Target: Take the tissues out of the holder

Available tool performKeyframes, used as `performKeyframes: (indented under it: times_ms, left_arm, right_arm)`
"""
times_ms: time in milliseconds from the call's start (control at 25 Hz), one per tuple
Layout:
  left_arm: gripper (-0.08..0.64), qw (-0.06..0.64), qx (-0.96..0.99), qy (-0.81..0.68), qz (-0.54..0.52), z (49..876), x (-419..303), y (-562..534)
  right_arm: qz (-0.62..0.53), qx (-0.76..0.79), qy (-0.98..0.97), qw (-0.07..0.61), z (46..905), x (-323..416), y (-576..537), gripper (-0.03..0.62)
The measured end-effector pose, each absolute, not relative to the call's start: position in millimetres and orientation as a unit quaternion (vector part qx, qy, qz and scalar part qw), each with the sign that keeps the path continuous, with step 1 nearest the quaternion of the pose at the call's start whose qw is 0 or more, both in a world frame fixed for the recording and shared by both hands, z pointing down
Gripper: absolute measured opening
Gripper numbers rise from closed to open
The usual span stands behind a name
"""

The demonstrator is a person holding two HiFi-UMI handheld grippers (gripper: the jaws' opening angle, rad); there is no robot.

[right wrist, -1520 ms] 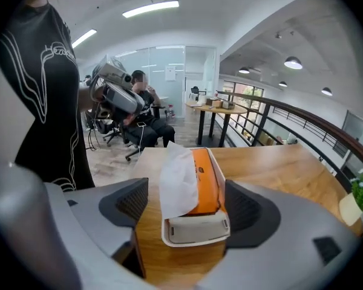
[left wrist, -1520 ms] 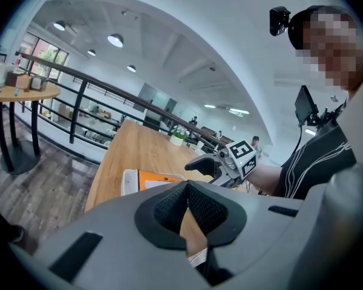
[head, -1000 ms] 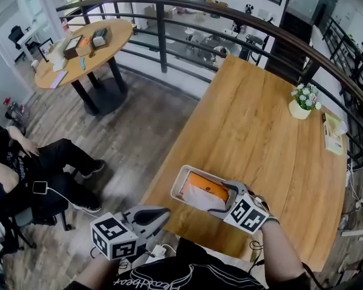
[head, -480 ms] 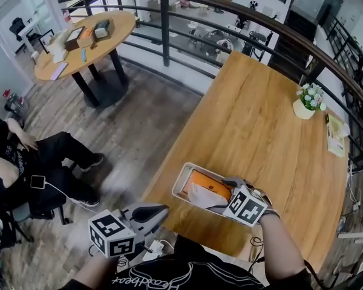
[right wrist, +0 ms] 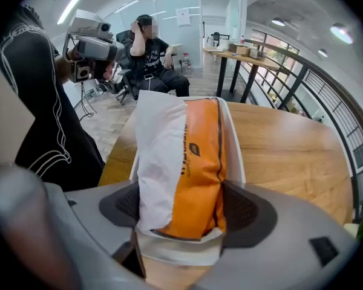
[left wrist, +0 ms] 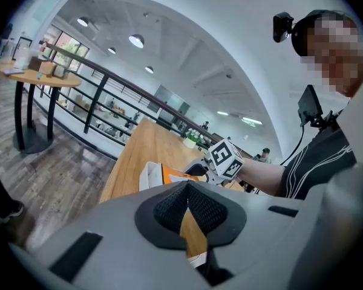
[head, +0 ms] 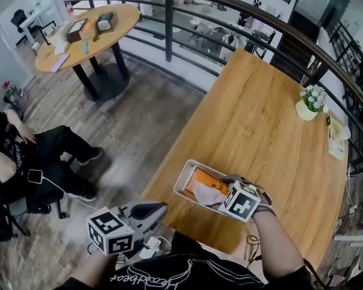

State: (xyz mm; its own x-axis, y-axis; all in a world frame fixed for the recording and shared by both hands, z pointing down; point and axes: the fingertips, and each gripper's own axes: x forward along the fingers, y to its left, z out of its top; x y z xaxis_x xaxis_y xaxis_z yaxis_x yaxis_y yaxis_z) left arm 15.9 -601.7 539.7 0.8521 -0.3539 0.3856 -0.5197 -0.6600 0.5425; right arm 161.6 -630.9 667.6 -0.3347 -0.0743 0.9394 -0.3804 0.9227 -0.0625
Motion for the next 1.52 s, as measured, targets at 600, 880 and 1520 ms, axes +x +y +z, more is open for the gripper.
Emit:
performKeyframes:
  times_ms: [600, 880, 1520]
  left_arm:
    - [0.014, 0.341, 0.898, -0.255, 0.113, 539, 6, -594]
    - [0.014, 0.339, 0.898, -0.258, 0.112, 535, -2, -584]
    - [0.014, 0.318, 0.904, -0.264, 0.105, 510, -13, -551]
  right_arm:
    - [0.114, 0.197, -0.821, 0.524, 660, 162, -626, 0.272]
    - [0.114, 0.234, -0.821, 0.509, 654, 162, -625, 0.265]
    - [0.061, 0.375, -0.822, 0.424, 583, 173, -626, 0.267]
